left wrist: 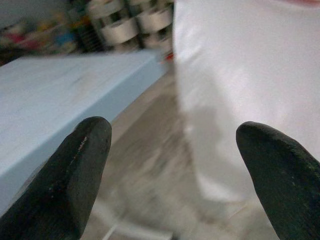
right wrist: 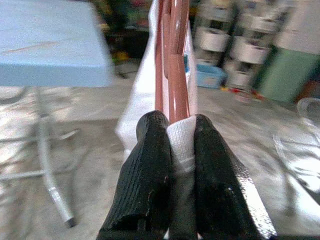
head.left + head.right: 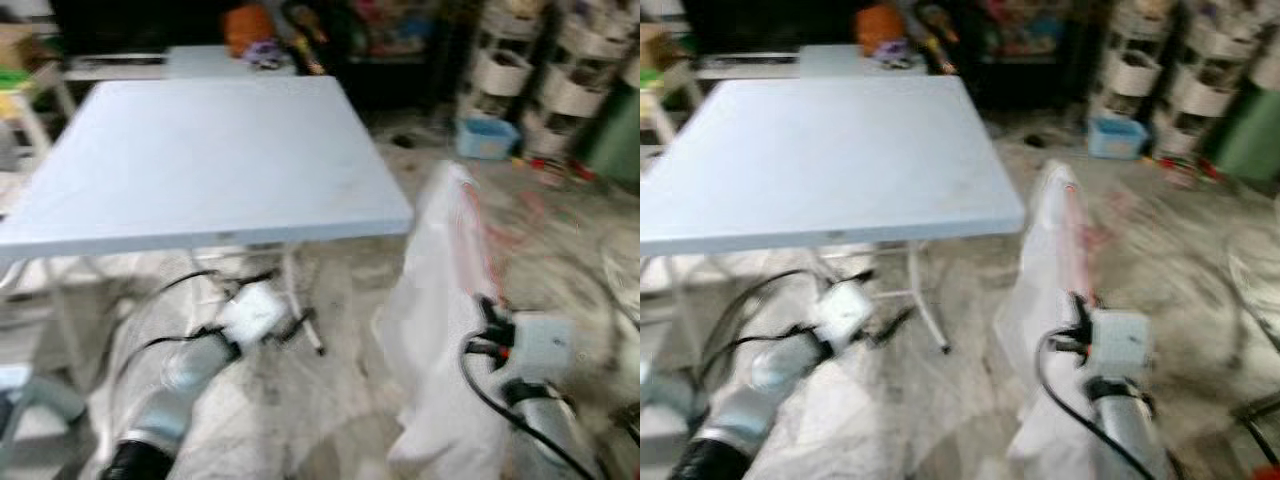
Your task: Hang hanger
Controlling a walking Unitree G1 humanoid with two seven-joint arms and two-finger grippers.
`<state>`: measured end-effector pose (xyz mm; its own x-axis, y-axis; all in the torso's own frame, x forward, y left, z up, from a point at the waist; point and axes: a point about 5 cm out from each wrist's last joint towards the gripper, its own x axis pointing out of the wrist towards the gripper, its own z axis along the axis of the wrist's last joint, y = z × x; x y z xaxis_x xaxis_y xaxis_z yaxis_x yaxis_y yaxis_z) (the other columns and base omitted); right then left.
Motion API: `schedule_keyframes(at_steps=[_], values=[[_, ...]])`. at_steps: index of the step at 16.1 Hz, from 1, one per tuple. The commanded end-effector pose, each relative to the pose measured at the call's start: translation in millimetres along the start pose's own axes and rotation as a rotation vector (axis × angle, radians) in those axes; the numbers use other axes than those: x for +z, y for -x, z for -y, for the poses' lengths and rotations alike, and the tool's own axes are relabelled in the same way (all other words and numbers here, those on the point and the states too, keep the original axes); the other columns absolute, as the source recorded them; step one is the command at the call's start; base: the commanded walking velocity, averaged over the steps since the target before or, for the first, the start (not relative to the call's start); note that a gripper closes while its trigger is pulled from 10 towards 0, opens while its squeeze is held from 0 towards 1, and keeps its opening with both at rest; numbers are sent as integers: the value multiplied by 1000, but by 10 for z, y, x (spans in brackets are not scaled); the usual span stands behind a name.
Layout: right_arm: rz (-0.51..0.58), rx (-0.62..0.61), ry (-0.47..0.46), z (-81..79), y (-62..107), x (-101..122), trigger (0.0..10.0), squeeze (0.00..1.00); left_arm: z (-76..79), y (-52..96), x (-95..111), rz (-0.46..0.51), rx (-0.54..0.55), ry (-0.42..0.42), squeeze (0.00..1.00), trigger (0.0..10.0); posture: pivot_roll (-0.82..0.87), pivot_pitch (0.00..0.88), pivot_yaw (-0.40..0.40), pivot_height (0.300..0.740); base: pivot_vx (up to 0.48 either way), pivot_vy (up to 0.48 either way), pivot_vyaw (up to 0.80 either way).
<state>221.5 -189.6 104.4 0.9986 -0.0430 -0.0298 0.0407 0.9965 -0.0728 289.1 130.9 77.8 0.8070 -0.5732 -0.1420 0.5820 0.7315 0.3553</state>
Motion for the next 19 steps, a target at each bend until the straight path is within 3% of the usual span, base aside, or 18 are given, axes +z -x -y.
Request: schedule_keyframes(at_steps=[1,6,7,9,12,16,19], values=[[36,-11,7,48,-5,76,10000,0,71,-75,83,31,-30,-12,0,10000,126,0,-74,740,0,0,800],[18,10,16,26,45,31,10000,0,84,-275,285,90,13,23,0,10000,129,0,-72,740,0,0,259],[15,-34,37,80,53,21,10000,0,84,-291,289,87,18,30,0,10000,129,0,-71,740,0,0,0],[-9,-269,80,294,49,9,10000,0,110,-304,276,79,16,45,0,10000,124,0,-68,740,0,0,0],[-65,-370,97,358,107,-56,10000,0,123,-325,281,77,25,44,0,10000,117,0,-64,740,0,0,0],[-125,-330,67,232,308,-208,10000,0,129,-331,215,43,45,54,0,10000,105,0,-66,740,0,0,0],[-124,-314,51,168,285,-193,10000,0,148,-348,199,32,42,58,0,10000,94,0,-62,740,0,0,0]])
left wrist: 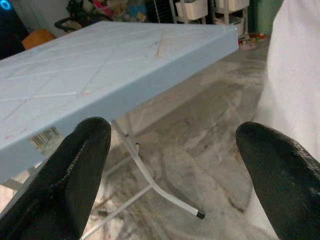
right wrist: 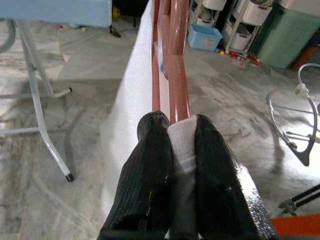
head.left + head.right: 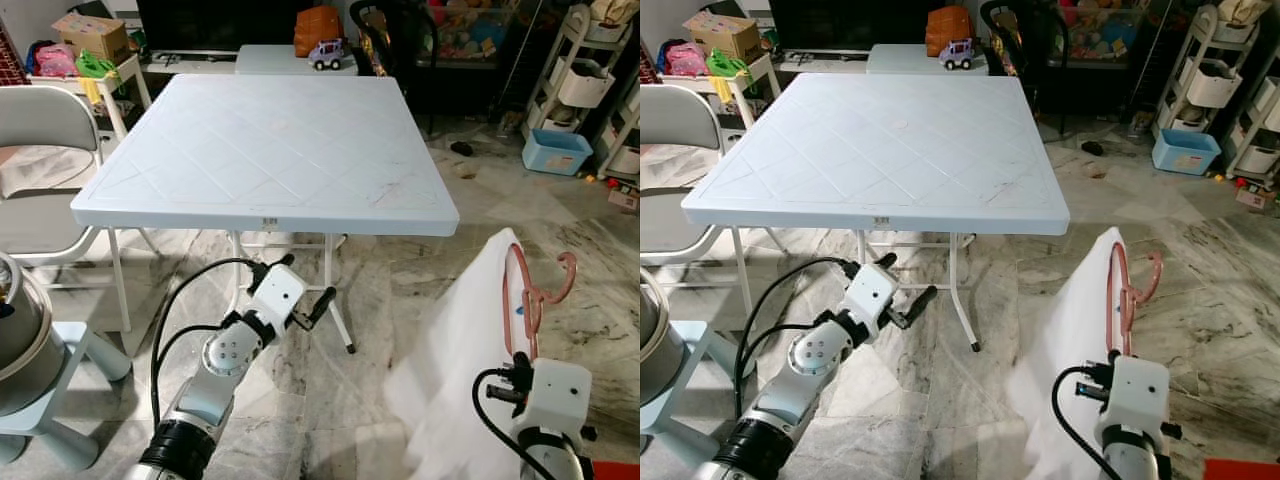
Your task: Hang hanger
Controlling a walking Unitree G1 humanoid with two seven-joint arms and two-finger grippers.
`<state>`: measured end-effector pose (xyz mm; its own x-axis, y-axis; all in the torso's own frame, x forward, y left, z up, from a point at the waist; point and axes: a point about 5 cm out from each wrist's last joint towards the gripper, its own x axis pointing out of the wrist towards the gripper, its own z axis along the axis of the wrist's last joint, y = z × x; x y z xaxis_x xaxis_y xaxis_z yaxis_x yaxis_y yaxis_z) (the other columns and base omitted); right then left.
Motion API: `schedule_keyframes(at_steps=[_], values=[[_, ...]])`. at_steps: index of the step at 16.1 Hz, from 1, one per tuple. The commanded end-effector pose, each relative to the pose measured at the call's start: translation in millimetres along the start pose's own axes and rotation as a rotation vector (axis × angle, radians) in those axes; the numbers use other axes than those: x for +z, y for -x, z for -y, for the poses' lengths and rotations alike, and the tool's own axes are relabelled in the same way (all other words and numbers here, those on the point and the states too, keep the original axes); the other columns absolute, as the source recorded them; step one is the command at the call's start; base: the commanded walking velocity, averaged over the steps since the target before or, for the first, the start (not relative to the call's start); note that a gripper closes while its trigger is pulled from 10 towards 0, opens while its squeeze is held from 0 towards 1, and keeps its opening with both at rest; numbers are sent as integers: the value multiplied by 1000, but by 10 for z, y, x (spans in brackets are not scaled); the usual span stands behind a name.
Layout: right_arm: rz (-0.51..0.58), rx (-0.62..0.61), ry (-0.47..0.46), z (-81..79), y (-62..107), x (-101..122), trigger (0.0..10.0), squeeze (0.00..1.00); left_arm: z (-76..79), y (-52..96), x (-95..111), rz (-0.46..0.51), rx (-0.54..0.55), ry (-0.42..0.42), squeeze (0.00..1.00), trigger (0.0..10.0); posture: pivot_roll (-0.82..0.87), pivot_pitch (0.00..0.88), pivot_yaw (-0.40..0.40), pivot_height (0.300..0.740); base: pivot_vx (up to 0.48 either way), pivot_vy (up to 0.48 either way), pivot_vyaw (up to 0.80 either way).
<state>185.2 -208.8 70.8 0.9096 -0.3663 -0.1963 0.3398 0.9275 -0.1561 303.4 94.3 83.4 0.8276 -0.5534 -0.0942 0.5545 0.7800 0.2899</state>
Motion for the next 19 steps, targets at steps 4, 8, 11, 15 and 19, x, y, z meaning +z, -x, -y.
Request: schedule_keyframes(at_steps=[4,8,11,15,19], values=[[91,15,-16,-36,-37,203,10000,0,-18,-43,25,-7,1,-19,0,10000,94,0,-60,740,-264,0,0],[112,95,-48,-130,-30,233,10000,0,-24,-36,12,-11,1,-22,0,10000,99,0,-62,740,0,0,0],[104,204,-66,-218,12,228,10000,0,-30,-50,11,-16,10,-20,0,10000,100,0,-64,740,0,0,0],[96,218,-59,-174,0,217,10000,0,-19,-67,18,-15,21,-12,0,10000,93,0,-64,740,0,0,0],[120,302,-74,-265,28,265,10000,0,-28,-96,1,-30,30,-15,0,10000,93,0,-64,740,0,0,0]])
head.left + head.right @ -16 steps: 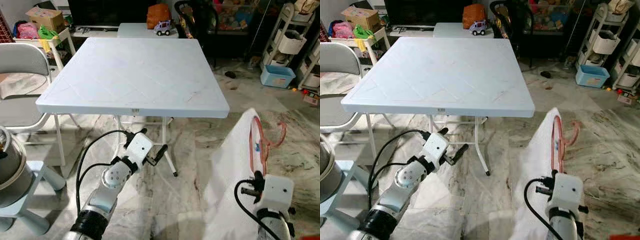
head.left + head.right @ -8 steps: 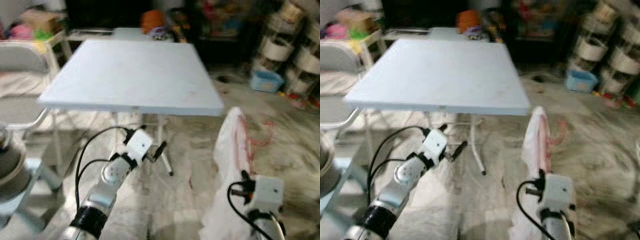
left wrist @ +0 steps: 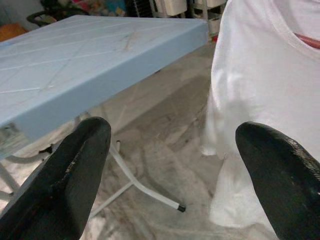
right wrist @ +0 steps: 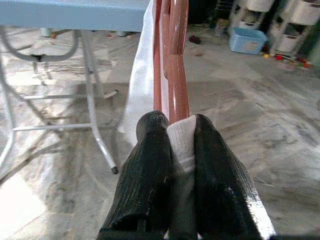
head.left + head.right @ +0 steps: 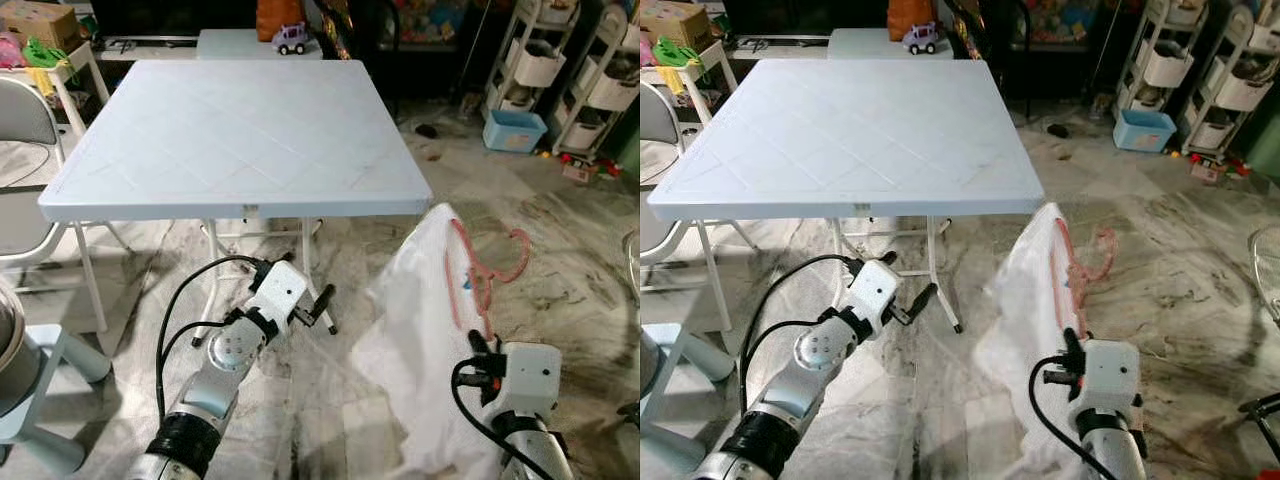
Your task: Hang hanger
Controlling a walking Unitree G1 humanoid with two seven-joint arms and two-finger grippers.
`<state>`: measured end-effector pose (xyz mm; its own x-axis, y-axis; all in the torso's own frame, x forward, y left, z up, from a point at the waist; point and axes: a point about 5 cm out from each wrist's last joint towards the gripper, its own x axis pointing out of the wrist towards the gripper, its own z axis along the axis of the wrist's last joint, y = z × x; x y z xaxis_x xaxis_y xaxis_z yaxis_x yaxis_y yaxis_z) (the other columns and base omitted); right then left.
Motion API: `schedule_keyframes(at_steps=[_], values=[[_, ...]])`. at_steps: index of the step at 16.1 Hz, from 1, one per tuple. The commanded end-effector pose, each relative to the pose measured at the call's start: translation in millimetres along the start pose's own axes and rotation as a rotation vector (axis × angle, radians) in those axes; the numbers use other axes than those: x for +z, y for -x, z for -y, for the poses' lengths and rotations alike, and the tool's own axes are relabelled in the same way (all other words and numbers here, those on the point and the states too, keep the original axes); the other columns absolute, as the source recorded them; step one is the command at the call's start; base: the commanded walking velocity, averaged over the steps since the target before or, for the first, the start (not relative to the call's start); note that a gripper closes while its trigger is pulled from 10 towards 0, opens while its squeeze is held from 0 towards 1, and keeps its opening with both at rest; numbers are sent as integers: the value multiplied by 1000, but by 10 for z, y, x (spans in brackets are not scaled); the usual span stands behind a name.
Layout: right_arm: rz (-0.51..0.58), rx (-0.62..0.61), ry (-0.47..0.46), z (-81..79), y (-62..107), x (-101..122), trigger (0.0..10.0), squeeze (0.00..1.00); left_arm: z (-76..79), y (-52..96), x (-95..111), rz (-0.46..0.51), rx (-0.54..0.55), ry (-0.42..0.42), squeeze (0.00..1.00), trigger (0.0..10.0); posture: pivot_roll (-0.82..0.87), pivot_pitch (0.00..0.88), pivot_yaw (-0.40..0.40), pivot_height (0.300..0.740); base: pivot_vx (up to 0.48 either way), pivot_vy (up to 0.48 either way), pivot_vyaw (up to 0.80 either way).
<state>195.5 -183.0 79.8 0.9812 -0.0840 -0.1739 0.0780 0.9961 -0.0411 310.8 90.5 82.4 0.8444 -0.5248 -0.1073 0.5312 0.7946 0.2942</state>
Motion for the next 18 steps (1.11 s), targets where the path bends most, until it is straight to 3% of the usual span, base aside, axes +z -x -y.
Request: schedule_keyframes(at_steps=[1,6,8,10,12,14,17,18], values=[[52,79,23,-39,39,101,10000,0,-36,-35,-15,-29,-10,-19,0,10000,93,0,-63,740,0,0,0],[25,252,36,114,250,89,10000,0,-45,-108,50,-15,-106,54,0,10000,82,0,-55,740,0,0,0],[20,305,44,116,242,122,10000,0,116,-136,135,42,-237,131,0,10000,77,0,-56,740,0,0,0],[28,406,11,3,264,190,10000,0,230,-169,185,65,-289,149,0,10000,74,0,-53,740,0,0,0],[24,532,-39,-107,376,273,10000,0,193,-220,211,70,-236,162,0,10000,69,0,-52,740,0,0,0],[14,546,-40,-69,425,291,10000,0,96,-260,216,63,-167,206,0,10000,62,0,-49,740,0,0,0],[3,509,-19,12,420,283,10000,0,27,-270,210,59,-130,207,0,10000,57,0,-46,740,0,0,0],[3,515,-31,3,423,298,10000,0,24,-273,203,57,-130,200,0,8431,57,0,-46,740,0,0,0]])
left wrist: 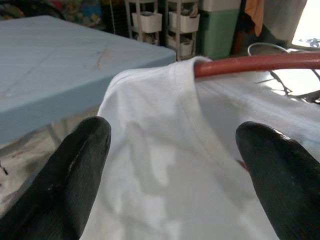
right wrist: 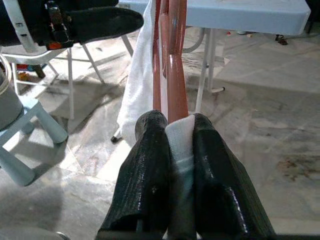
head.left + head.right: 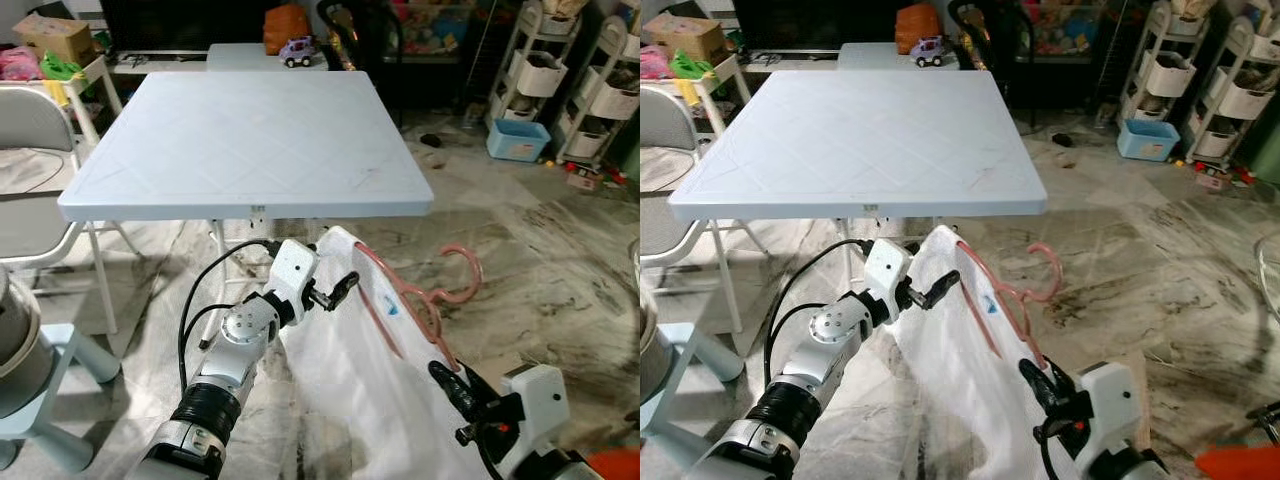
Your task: Hang hanger
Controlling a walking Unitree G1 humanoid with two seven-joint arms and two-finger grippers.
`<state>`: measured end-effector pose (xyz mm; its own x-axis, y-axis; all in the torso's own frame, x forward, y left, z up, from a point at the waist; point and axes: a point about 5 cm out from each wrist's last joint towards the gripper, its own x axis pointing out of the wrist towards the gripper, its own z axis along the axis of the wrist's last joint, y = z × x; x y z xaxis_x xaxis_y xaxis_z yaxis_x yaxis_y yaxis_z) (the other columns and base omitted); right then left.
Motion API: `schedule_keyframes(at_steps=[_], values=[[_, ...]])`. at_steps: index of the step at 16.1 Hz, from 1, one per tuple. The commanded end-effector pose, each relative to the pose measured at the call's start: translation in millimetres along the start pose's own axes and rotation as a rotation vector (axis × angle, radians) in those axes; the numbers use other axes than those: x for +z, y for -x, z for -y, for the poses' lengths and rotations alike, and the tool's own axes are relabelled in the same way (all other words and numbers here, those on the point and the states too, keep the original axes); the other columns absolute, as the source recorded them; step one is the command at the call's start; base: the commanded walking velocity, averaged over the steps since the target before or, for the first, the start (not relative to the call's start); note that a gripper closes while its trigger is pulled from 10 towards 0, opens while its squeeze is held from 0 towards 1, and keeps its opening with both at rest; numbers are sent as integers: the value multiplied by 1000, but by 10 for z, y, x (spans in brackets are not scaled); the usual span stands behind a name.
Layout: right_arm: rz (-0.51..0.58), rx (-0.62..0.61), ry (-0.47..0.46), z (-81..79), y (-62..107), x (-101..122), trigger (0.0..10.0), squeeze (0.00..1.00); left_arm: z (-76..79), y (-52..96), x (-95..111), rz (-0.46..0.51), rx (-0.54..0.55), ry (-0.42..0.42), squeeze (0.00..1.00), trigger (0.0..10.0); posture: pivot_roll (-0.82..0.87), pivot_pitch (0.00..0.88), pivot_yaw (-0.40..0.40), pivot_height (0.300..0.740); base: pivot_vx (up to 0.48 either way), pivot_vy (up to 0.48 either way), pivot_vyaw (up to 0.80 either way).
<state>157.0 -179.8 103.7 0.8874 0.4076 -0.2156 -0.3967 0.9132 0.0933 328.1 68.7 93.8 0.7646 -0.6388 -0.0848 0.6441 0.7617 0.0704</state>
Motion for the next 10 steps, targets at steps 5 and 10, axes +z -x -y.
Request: schedule_keyframes(at_steps=[5,10], values=[[39,47,2,-73,14,113,10000,0,-57,21,-65,-25,38,25,0,0,55,0,-46,740,0,0,0],[37,47,0,-74,15,116,10000,0,-59,16,-69,-24,39,25,0,0,55,0,-46,740,0,0,0]])
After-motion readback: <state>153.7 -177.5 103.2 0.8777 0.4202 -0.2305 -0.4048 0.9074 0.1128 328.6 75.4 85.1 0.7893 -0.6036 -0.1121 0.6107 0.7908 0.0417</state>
